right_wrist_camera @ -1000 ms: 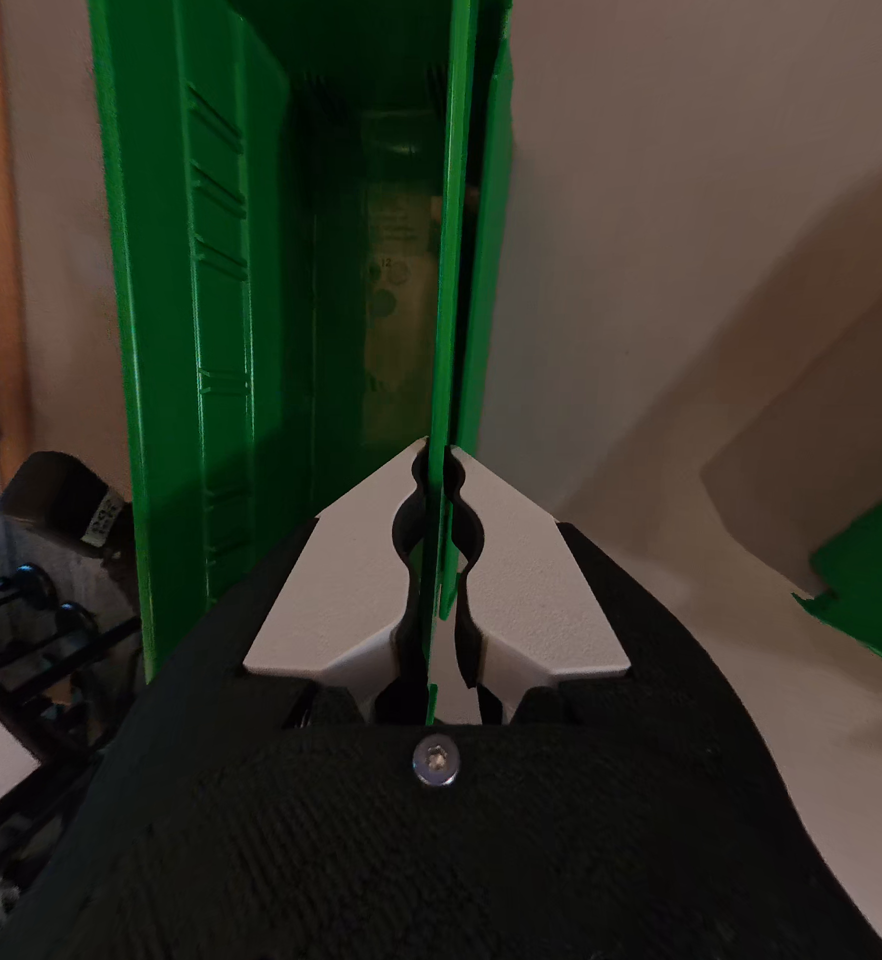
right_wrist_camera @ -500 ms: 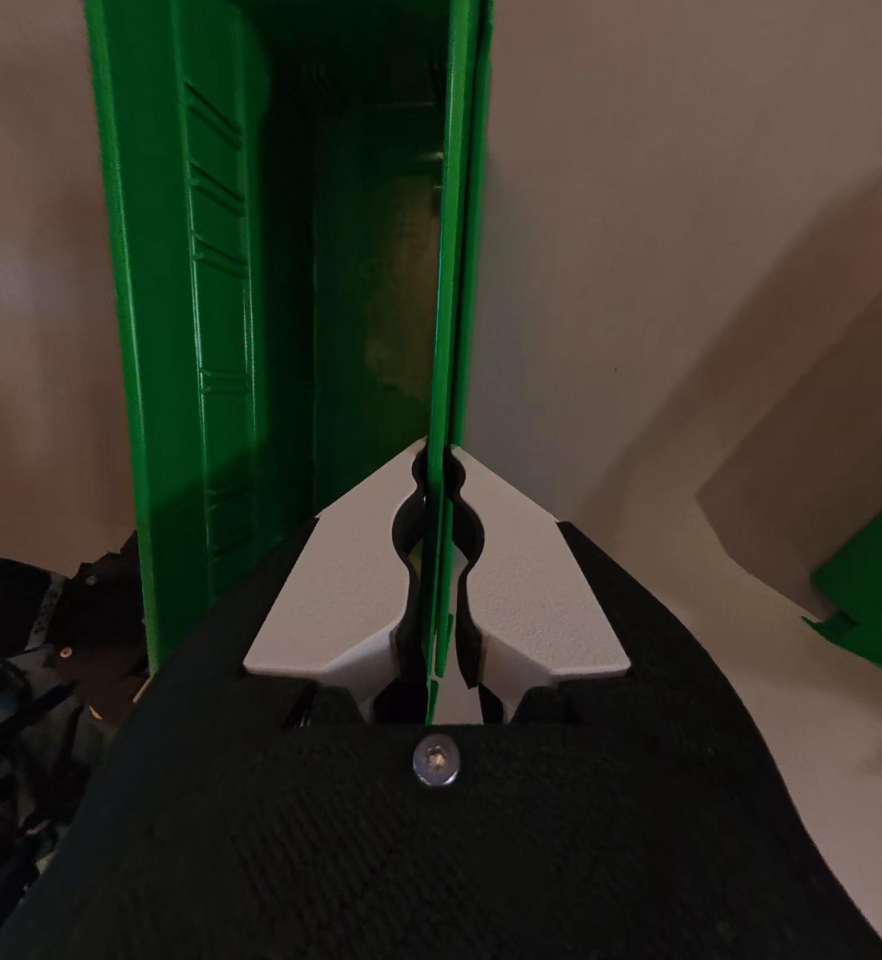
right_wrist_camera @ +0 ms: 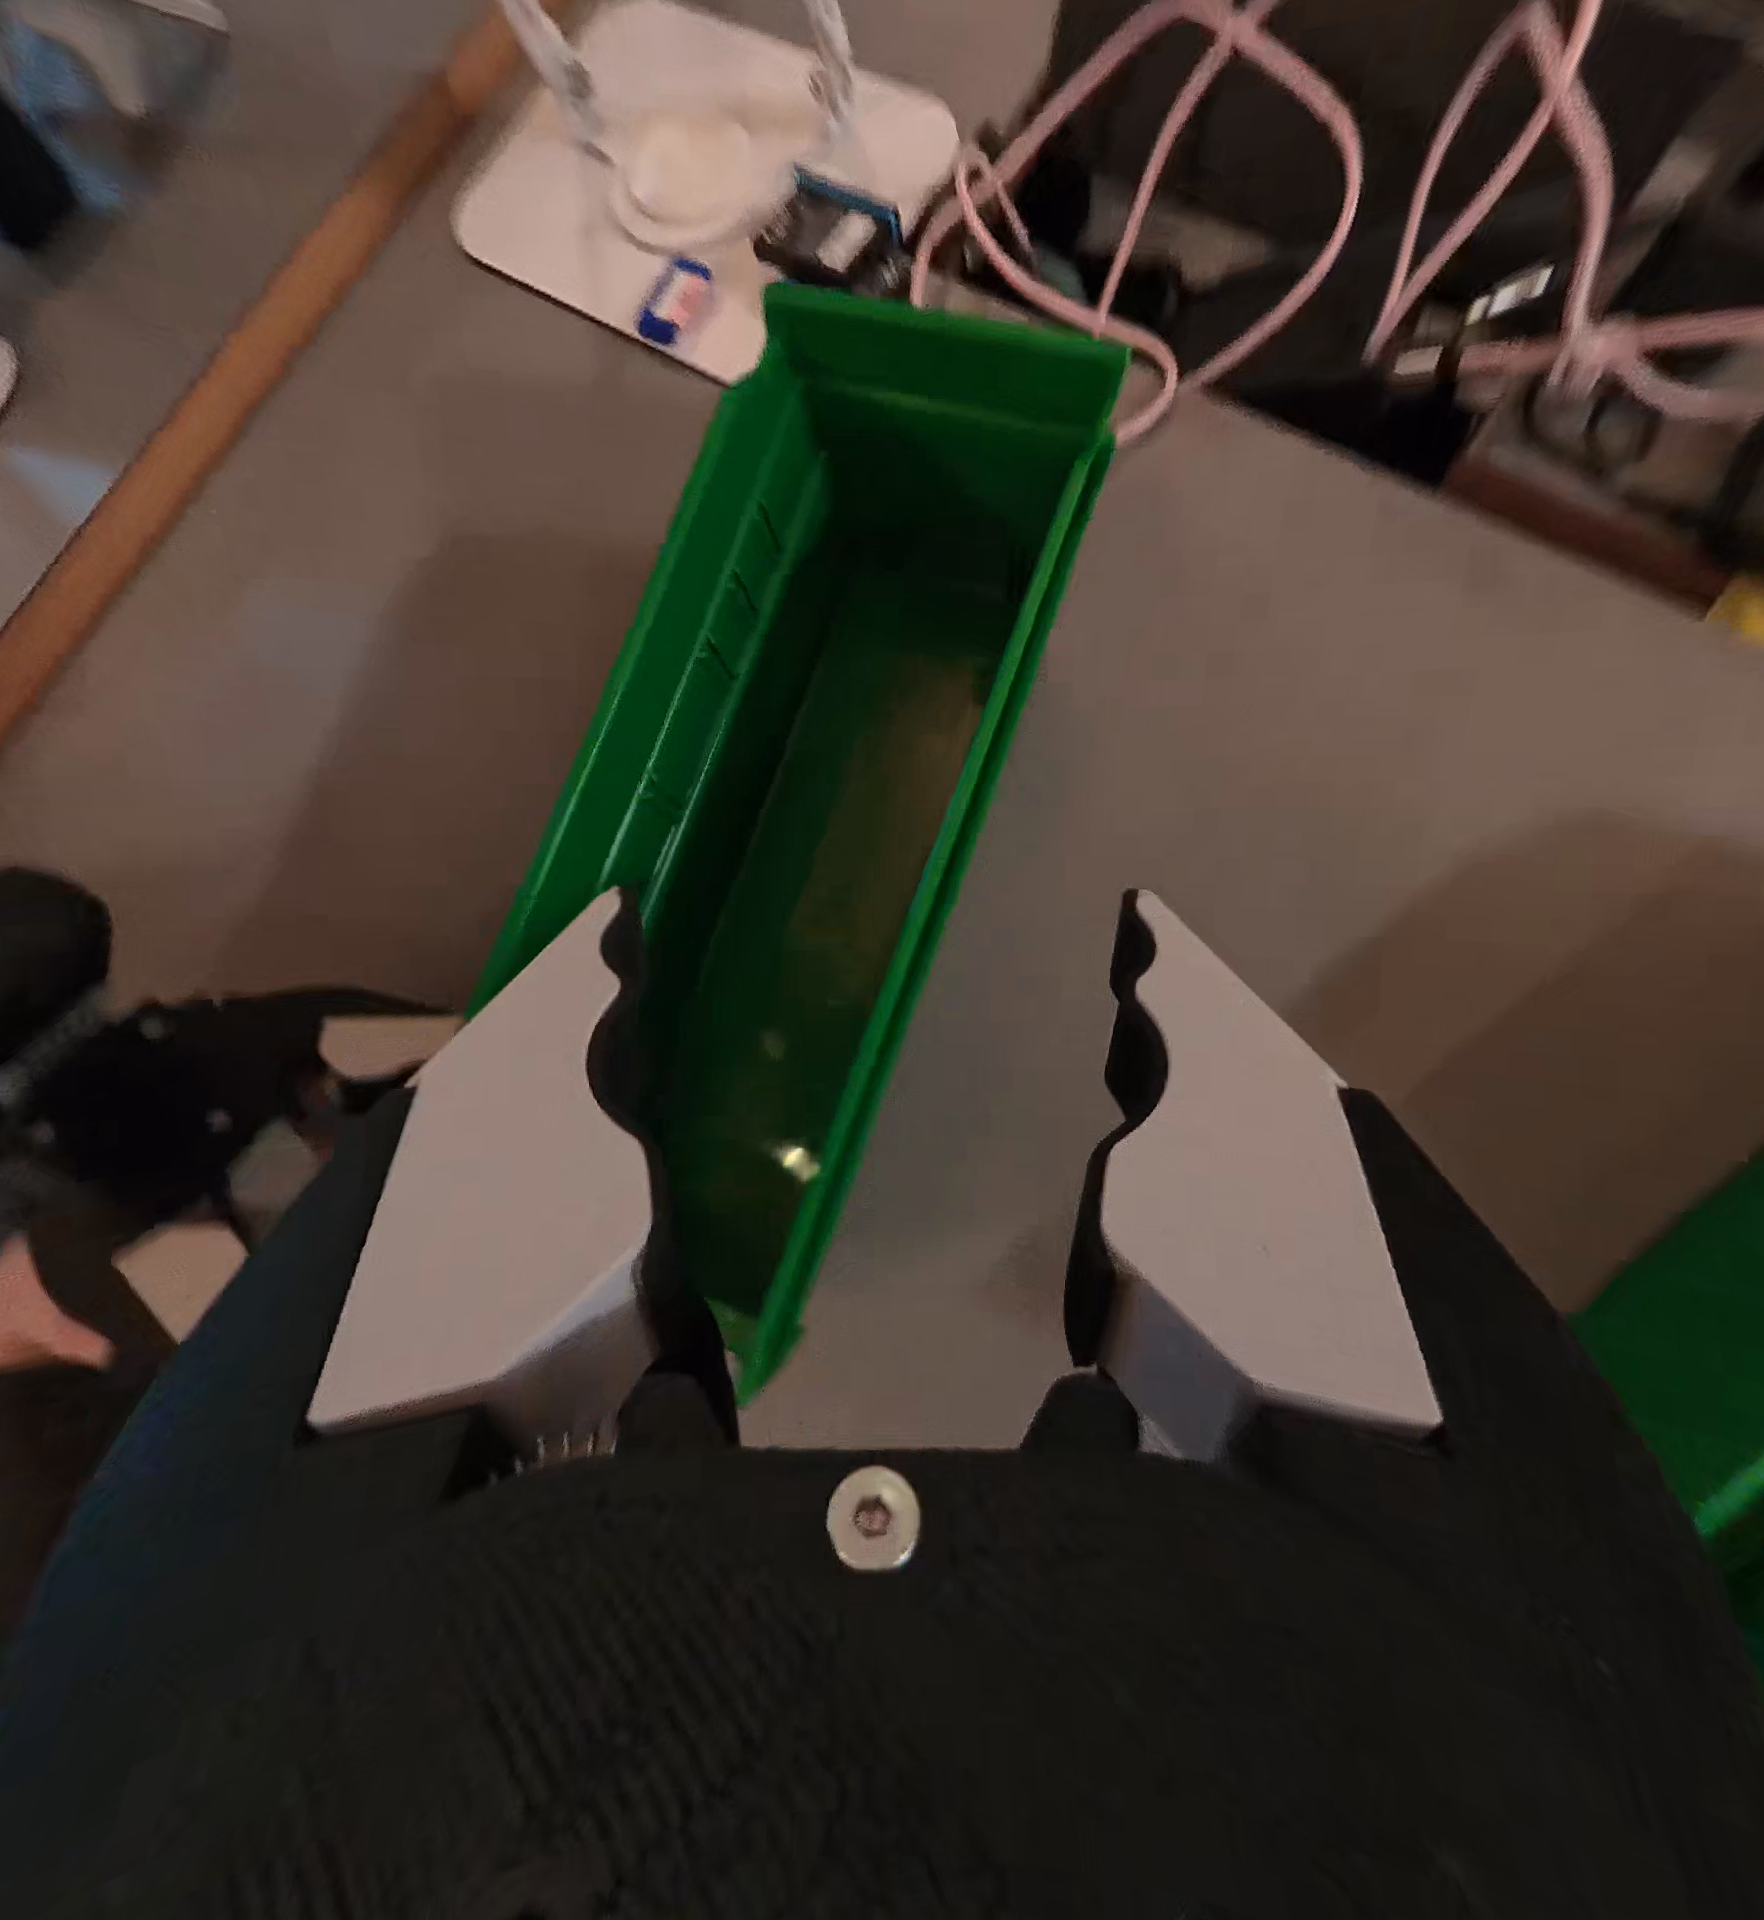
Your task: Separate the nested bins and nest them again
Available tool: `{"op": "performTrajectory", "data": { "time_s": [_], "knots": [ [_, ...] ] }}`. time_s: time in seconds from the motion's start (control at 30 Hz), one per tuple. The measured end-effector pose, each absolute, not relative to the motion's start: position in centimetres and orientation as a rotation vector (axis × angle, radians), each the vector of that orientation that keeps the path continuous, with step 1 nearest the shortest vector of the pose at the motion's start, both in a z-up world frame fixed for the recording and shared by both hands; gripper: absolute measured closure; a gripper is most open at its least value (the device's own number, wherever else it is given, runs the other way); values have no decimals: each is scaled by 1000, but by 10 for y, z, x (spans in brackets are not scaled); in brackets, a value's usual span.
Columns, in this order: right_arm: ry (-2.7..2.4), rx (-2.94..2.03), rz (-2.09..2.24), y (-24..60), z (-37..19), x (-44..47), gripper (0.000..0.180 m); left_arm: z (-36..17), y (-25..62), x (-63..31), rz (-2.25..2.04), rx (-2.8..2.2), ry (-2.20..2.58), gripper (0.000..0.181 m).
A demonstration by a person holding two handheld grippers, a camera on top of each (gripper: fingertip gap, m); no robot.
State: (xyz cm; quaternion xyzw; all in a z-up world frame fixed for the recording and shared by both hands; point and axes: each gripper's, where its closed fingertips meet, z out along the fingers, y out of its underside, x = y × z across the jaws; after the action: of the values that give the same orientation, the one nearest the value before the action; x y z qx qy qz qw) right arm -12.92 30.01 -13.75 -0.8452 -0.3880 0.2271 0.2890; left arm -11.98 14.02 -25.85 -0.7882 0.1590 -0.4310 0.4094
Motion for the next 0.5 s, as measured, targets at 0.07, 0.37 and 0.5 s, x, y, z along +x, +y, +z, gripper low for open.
{"op": "performTrajectory", "data": {
  "time_s": [0.07,0.37,0.5],
  "knots": [
    [-1138,-2085,624,296,-126,-106,89,-255,143,-125,-1069,-1964,386,47],
    [-1571,-1627,128,286,-172,82,86,-241,160,-152,-989,-1824,274,46],
    [-1723,-1612,-131,292,-219,135,88,-230,163,-158,-989,-1753,244,47]
  ]
}}
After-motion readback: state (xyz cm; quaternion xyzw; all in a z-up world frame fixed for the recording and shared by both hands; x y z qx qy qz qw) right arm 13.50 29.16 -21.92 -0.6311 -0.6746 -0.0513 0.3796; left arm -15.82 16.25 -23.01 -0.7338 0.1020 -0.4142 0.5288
